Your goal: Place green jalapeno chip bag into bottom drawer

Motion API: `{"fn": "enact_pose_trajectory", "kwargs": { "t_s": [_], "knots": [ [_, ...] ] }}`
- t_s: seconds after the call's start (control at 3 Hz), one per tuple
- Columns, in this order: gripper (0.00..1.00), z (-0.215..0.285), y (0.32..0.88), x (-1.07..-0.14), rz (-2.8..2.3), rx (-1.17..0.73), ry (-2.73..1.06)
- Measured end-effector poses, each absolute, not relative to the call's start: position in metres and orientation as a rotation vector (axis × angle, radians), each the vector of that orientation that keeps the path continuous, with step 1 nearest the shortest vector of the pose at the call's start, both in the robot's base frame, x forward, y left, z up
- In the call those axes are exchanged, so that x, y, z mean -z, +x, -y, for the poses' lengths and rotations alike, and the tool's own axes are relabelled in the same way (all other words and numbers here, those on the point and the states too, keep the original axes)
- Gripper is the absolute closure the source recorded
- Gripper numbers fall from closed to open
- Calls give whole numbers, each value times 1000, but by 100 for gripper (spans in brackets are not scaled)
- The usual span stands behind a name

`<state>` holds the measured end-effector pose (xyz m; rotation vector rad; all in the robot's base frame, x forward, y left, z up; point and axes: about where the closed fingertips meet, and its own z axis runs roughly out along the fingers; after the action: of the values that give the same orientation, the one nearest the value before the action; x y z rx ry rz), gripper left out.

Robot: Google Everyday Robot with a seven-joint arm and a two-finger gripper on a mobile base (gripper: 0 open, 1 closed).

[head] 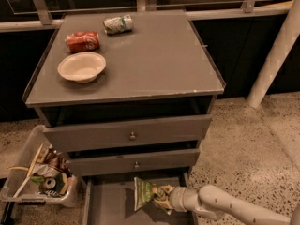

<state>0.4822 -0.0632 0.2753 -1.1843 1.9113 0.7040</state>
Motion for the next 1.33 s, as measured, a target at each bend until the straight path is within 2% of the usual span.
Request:
{"fn": "enact_pose_trajectory", "kwargs": {
  "t_s": [1.33],
  "knots": [
    [100,40,510,-134,-1977,-573,-1075]
  ]
}}
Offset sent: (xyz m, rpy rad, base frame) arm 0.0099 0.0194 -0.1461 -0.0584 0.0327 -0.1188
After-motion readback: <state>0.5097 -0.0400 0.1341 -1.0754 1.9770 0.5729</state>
